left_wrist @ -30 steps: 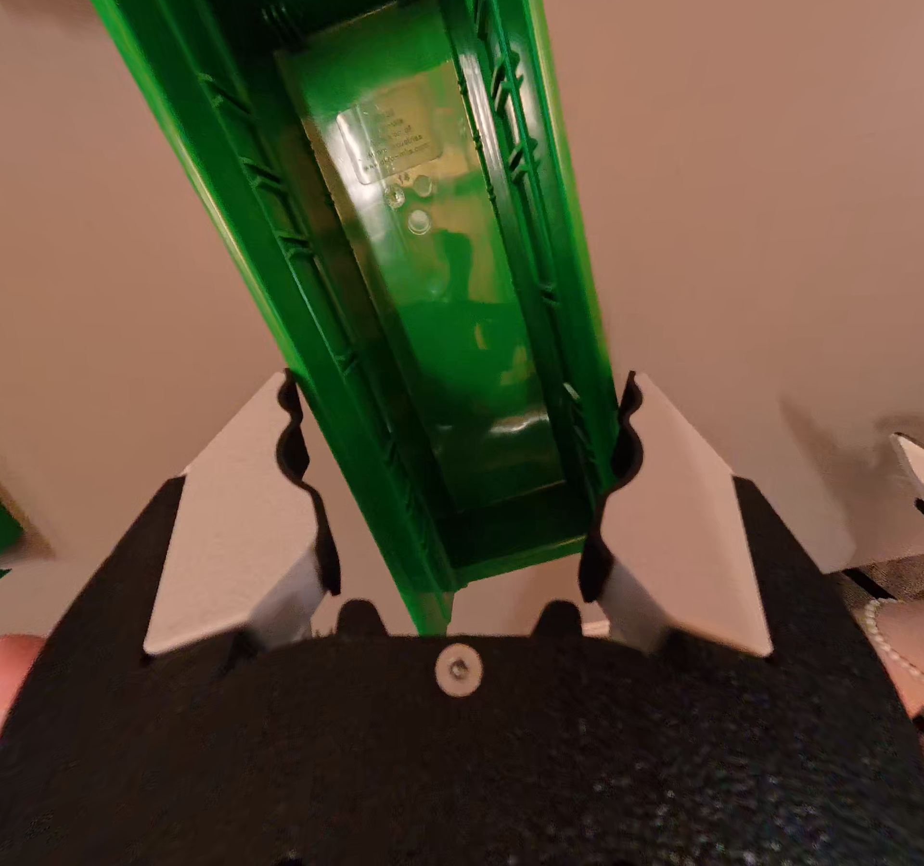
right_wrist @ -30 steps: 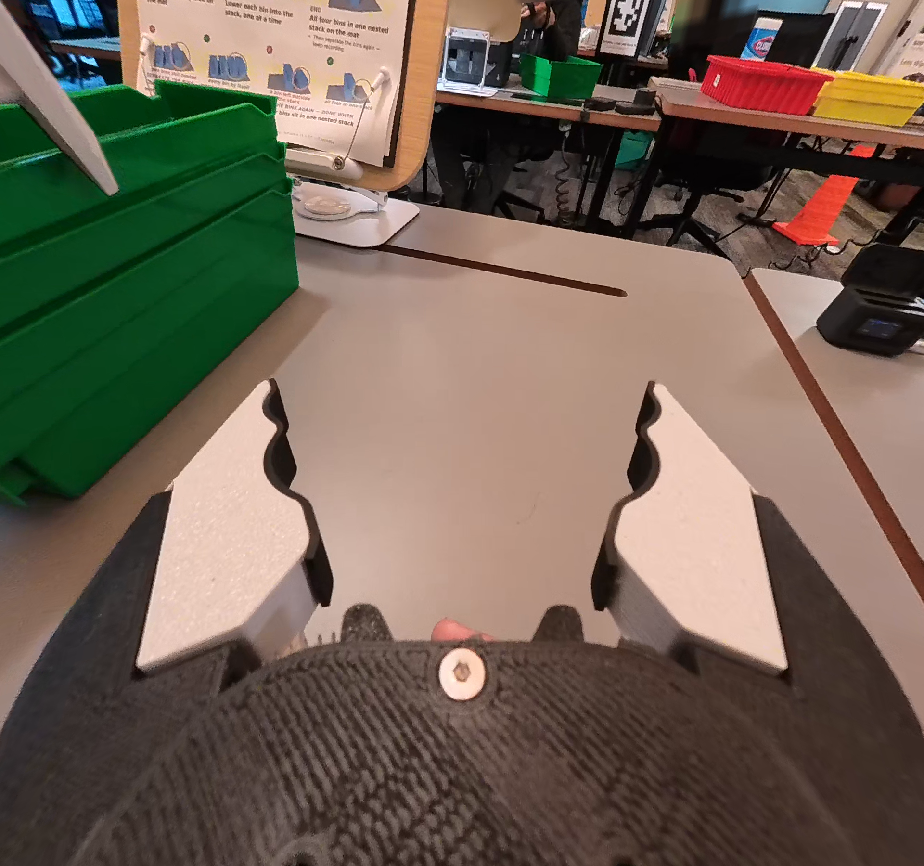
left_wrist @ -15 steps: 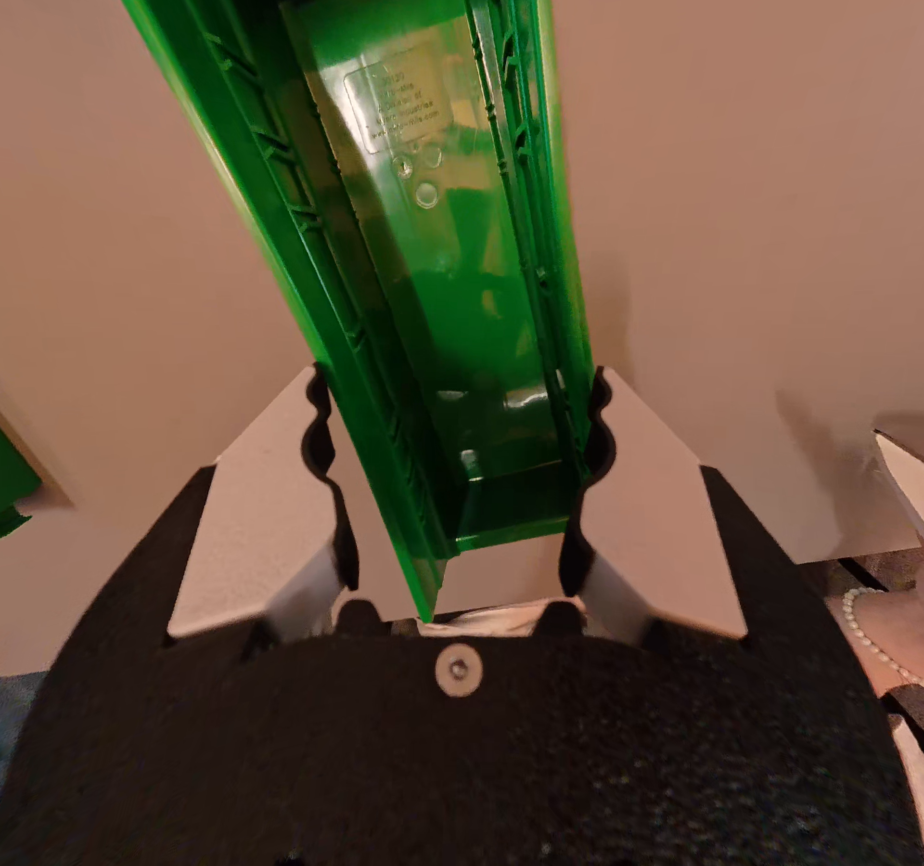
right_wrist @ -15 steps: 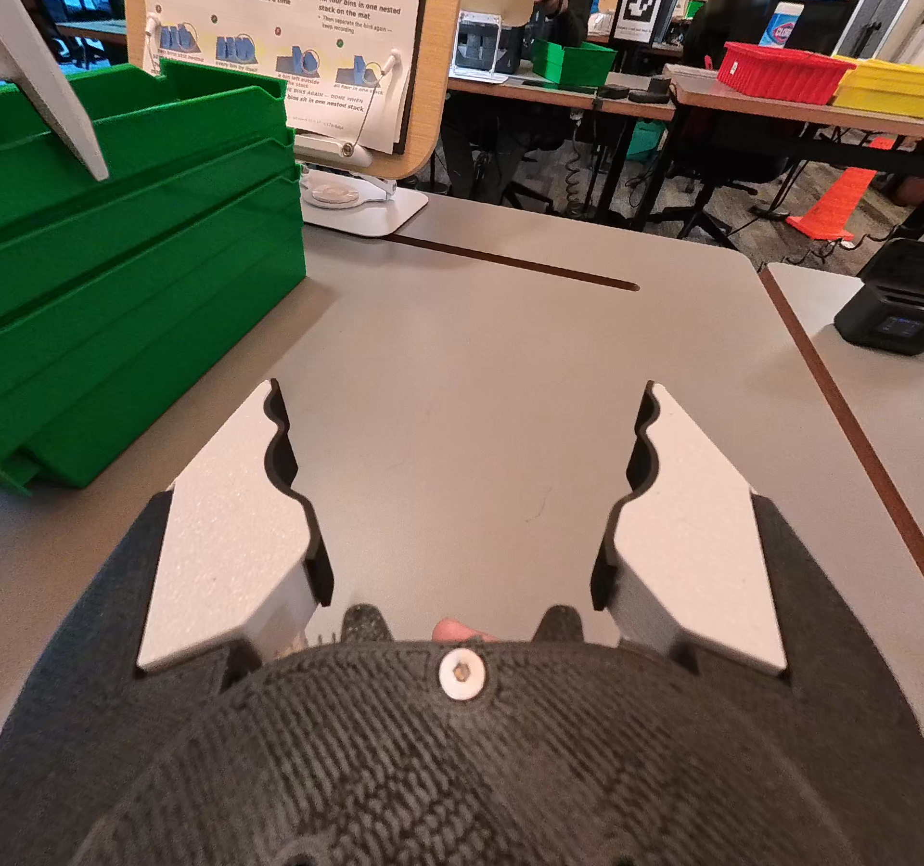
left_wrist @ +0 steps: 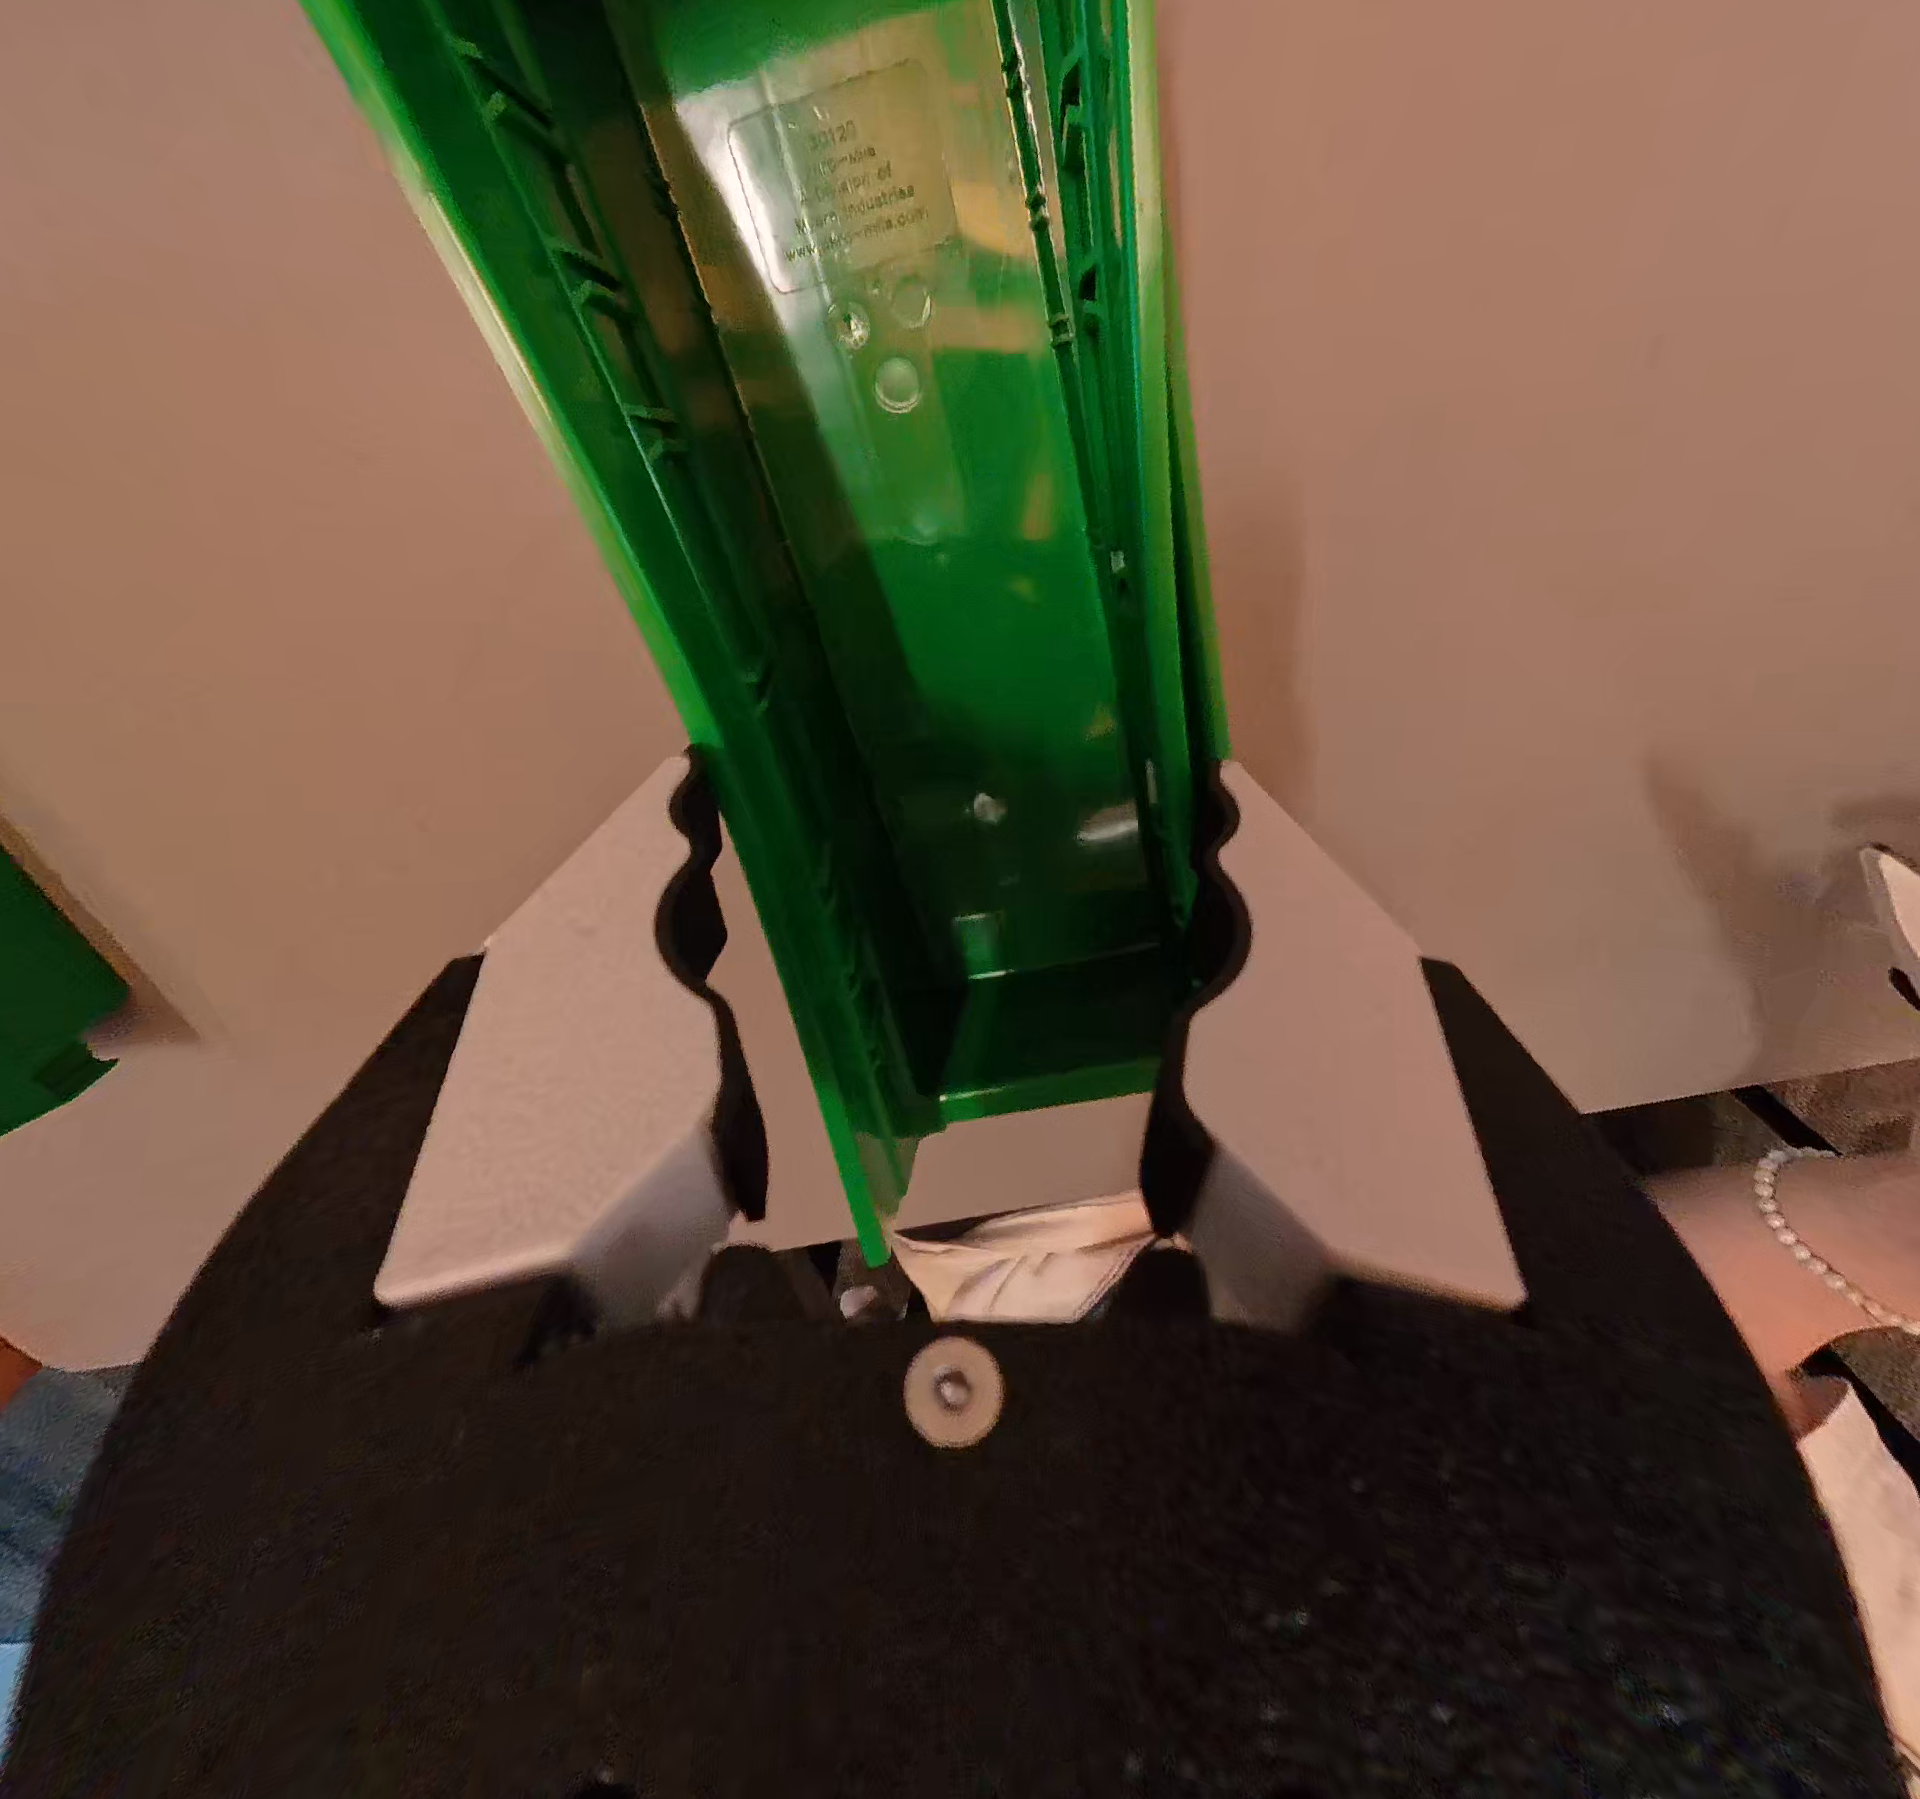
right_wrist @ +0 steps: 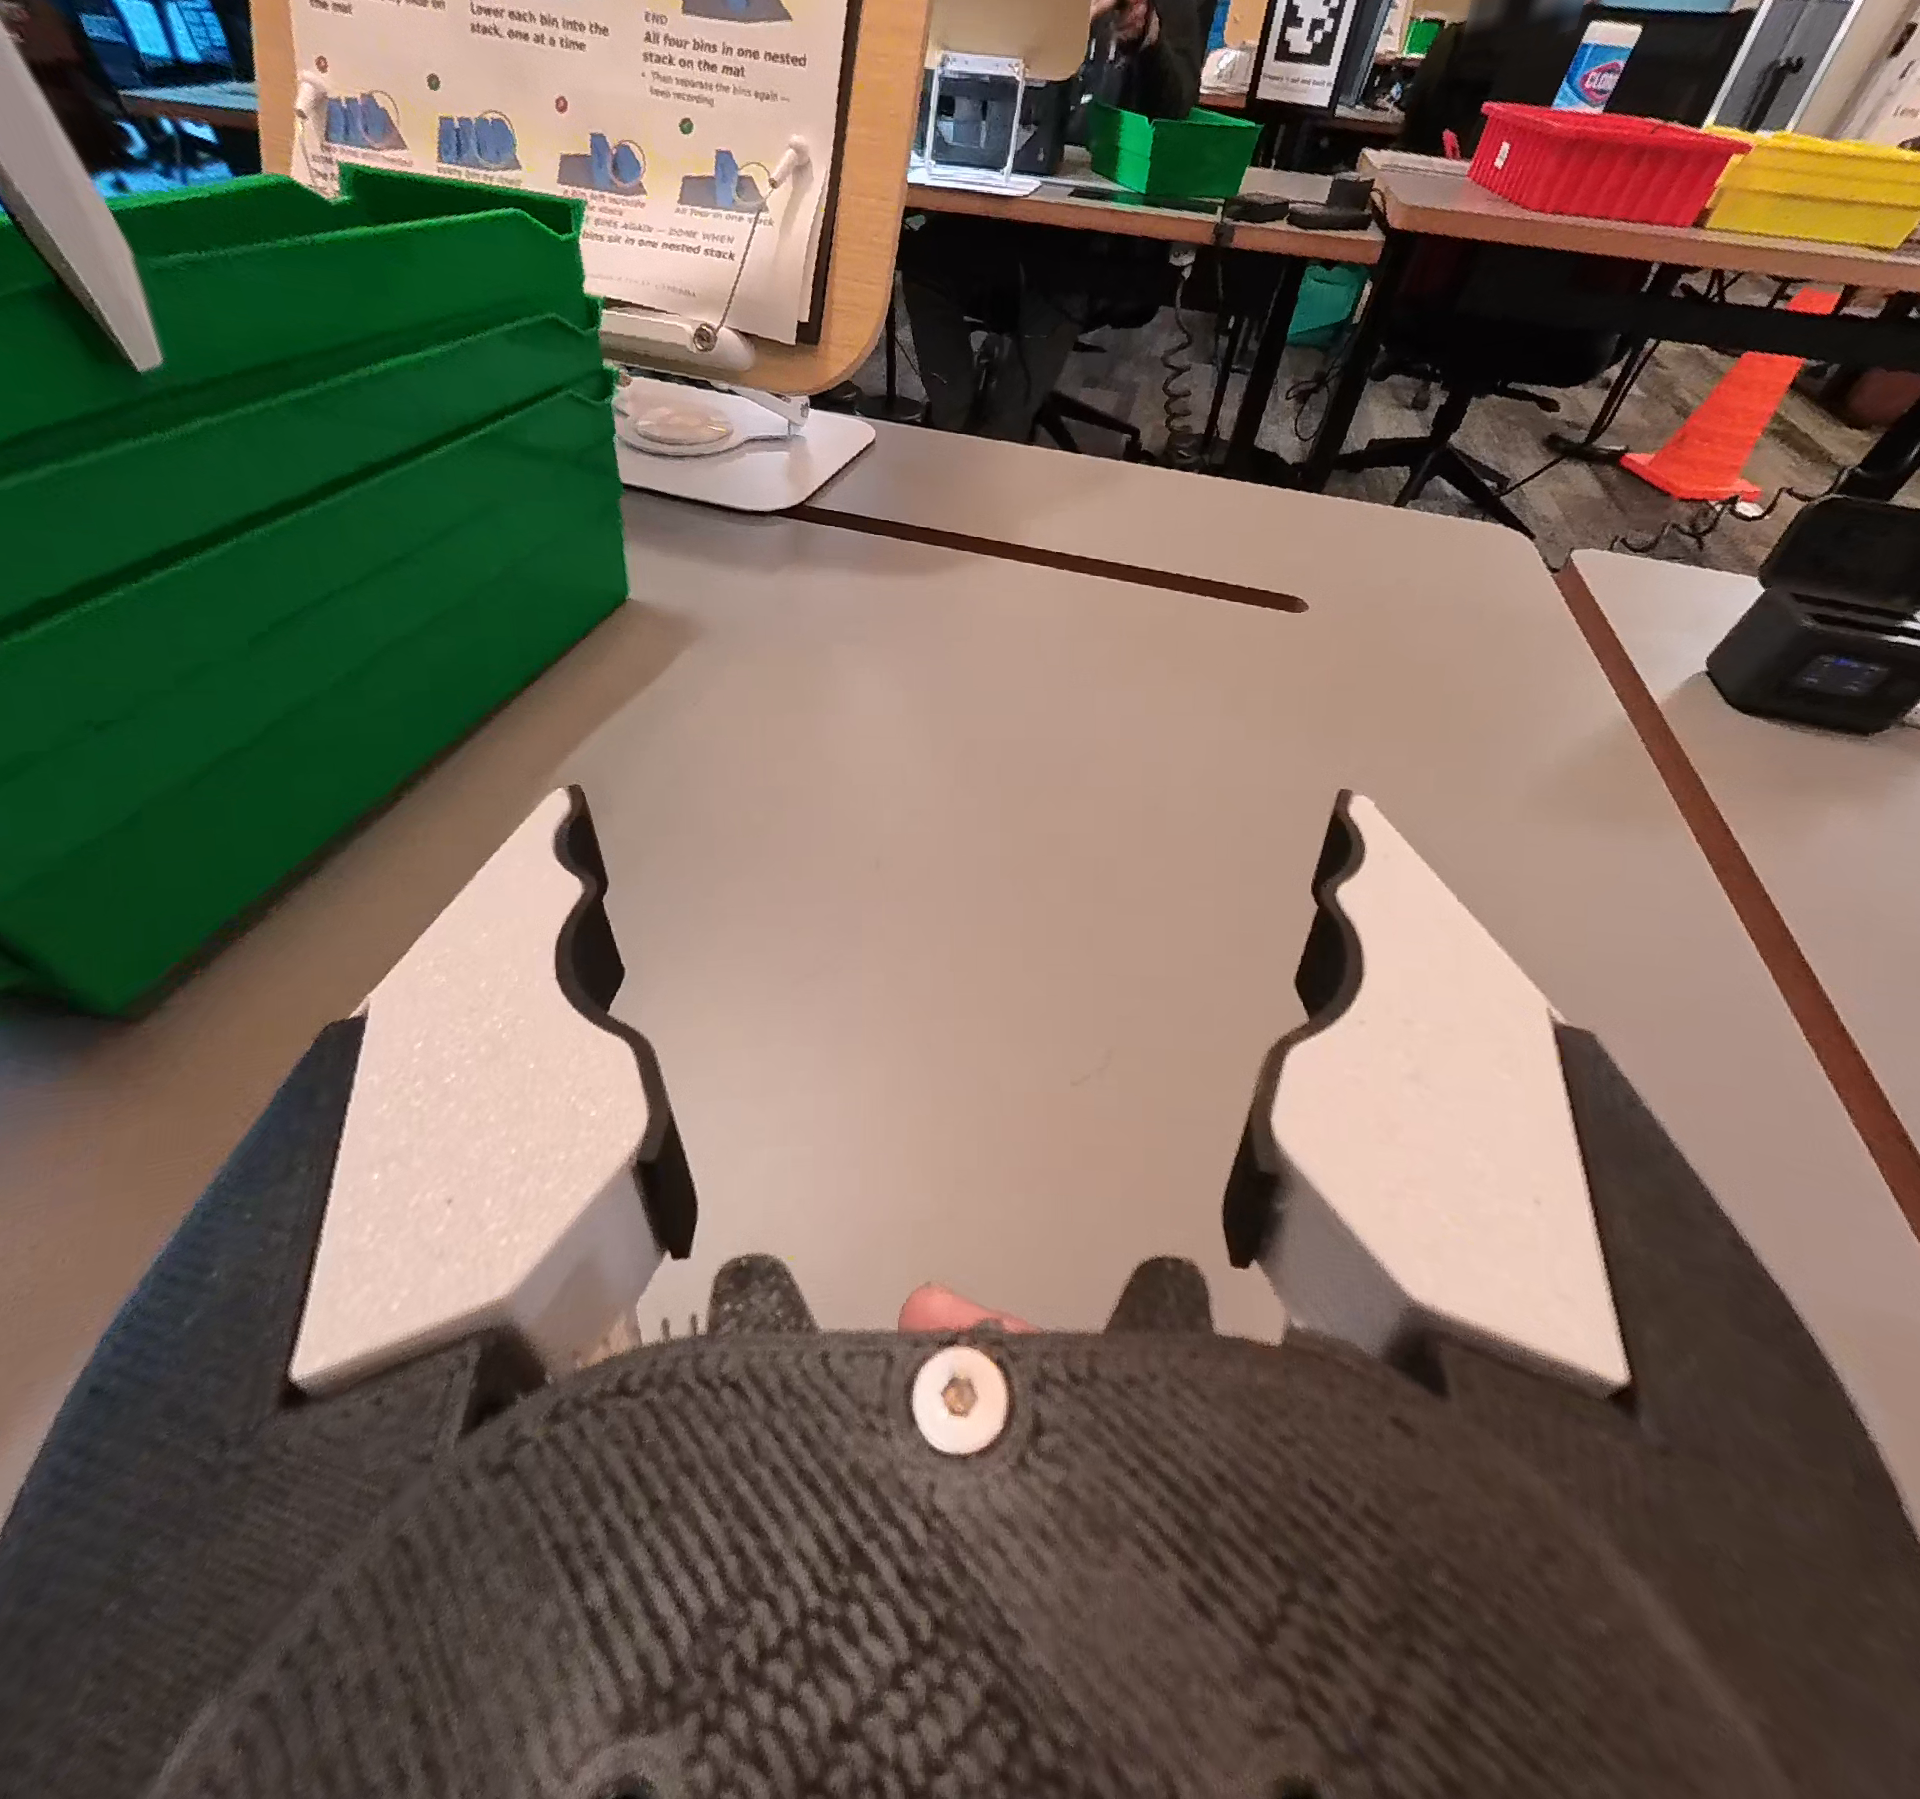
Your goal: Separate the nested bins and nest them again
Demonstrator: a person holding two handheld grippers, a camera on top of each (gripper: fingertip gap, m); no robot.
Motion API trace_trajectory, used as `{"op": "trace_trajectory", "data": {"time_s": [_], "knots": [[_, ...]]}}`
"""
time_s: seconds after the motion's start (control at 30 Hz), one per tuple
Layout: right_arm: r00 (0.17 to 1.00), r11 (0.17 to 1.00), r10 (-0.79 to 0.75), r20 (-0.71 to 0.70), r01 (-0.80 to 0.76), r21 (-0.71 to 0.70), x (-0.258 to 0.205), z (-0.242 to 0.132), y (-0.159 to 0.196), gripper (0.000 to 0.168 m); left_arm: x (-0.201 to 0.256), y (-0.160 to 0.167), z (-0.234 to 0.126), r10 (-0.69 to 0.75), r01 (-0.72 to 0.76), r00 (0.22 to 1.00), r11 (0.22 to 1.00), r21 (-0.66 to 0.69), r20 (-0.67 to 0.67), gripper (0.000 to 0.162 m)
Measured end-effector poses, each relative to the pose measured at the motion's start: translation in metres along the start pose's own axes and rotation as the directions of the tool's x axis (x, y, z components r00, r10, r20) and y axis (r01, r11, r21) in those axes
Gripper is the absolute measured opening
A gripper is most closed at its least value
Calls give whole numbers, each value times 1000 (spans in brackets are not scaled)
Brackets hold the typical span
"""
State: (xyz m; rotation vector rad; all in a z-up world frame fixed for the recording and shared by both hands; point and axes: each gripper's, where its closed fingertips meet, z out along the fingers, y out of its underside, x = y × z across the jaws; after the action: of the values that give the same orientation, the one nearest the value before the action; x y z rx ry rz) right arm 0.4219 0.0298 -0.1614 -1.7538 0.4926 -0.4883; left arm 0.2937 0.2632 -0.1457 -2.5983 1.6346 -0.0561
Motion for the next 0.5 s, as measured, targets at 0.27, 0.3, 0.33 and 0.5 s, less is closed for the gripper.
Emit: {"op": "trace_trajectory", "data": {"time_s": [0.27, 0.3, 0.33, 0.5], "knots": [[1000, 1000, -5, 4, 5, -8, -2, 2, 2, 133, -1, 0, -10, 2, -2, 1000, 1000, 5, -5, 90], [1000, 1000, -8, 5, 8, -9, -3, 2, 2, 133, -1, 0, -9, 1, -1, 1000, 1000, 5, -7, 90], [1000, 1000, -11, 8, 11, -10, -5, 3, 2, 133, -2, 0, -9, 0, 0, 1000, 1000, 5, -11, 90], [1000, 1000, -20, 12, 20, -18, -7, 4, 4, 133, -5, 0, -14, -6, 7, 1000, 1000, 17, -21, 88]]}}
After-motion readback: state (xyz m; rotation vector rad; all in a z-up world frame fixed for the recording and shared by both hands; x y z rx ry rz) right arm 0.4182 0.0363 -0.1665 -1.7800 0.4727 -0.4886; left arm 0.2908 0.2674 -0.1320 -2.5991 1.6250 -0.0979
